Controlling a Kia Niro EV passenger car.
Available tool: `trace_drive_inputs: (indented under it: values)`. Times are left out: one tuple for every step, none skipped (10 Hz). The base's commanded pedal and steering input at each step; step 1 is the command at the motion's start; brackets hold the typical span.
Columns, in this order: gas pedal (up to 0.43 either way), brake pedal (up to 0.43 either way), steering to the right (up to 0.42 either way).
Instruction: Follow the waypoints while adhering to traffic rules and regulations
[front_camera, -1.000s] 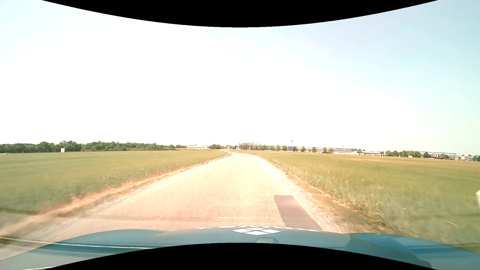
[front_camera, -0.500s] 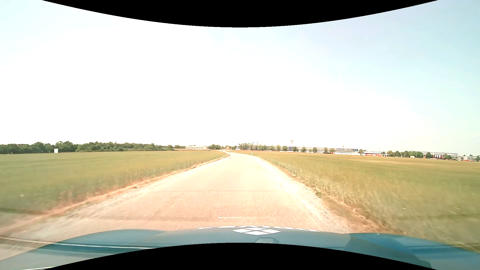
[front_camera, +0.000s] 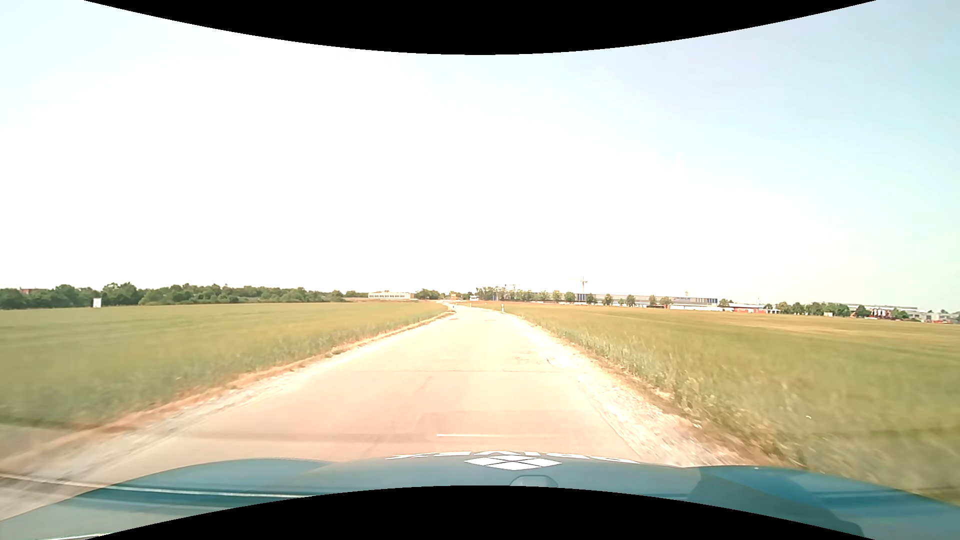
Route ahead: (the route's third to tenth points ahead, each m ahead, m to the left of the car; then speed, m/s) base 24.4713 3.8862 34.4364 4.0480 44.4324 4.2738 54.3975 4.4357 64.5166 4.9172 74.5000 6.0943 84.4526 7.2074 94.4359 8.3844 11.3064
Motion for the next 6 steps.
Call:
trace_drive_inputs:
  values:
    - [0.000,0.000,0.000]
    - [0.000,0.000,0.000]
    - [0.008,0.000,0.000]
    - [0.008,0.000,0.000]
    - [0.008,0.000,-0.001]
    - [0.008,0.000,-0.001]
